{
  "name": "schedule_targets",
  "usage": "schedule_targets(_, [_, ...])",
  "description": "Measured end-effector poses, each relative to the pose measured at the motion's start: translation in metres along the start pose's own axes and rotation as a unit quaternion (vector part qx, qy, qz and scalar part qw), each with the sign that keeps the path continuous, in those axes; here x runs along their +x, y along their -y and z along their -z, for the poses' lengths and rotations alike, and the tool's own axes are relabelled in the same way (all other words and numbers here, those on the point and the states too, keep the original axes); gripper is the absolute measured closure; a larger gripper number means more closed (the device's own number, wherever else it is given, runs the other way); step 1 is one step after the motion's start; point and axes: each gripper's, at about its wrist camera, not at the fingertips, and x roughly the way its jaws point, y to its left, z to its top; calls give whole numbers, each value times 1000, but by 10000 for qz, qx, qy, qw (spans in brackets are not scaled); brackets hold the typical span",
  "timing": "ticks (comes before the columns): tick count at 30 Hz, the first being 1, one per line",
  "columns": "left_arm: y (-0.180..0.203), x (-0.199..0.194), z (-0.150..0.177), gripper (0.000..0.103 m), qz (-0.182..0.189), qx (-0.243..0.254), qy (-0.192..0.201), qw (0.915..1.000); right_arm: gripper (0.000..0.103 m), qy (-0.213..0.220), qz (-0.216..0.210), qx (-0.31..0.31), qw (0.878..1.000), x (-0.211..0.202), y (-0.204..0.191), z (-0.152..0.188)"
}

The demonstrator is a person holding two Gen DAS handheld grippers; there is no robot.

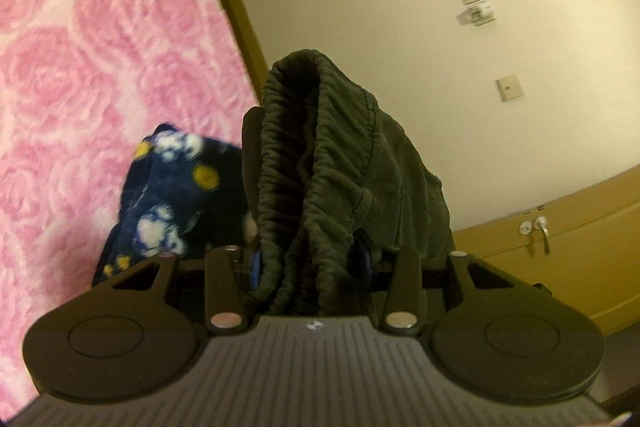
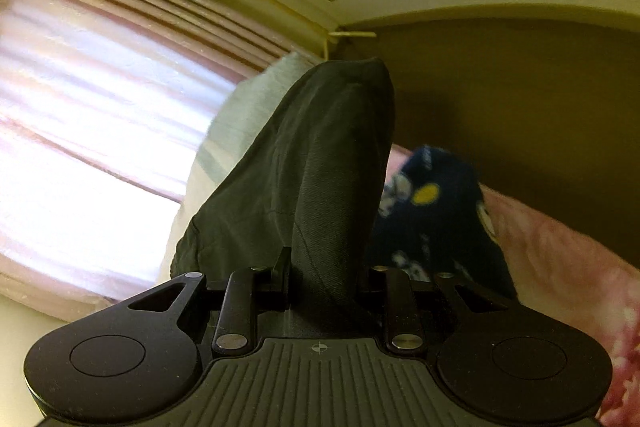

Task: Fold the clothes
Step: 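Carry the trousers over the navy patterned garment with both tools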

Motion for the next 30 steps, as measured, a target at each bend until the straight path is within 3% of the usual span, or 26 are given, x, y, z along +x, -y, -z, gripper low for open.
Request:
schedule_targets(12, [-49, 39, 0, 62, -389, -52, -208, 9990, 78, -135, 250, 326, 9991, 38, 51, 15])
schedule_targets(17, [-53, 44, 1, 56, -624, 26, -179, 9979, 58, 33, 744, 121, 9971, 47, 58, 23])
schedule_targets(21, [-37, 18, -1, 57, -1042, 341, 39, 9940, 55, 319, 1222, -278, 9916, 37, 46, 27])
schedule_targets(24, [-17, -18, 0, 74, -1433, 543, 675, 9859, 55, 703, 1698, -573, 9813, 14, 33, 32])
schedule_targets(26, [5, -35, 4, 91, -1534, 913, 926, 9796, 55, 974, 1993, -831, 9715, -2, 22, 39])
schedule_targets(28, [29, -32, 16, 98, -1509, 1573, 723, 9733, 55, 1045, 2095, -1231, 9644, -13, 7, 52])
schedule_targets(30, [48, -18, 33, 100, -1553, 2265, 335, 9610, 56, 994, 2199, -1639, 9565, -14, -7, 70])
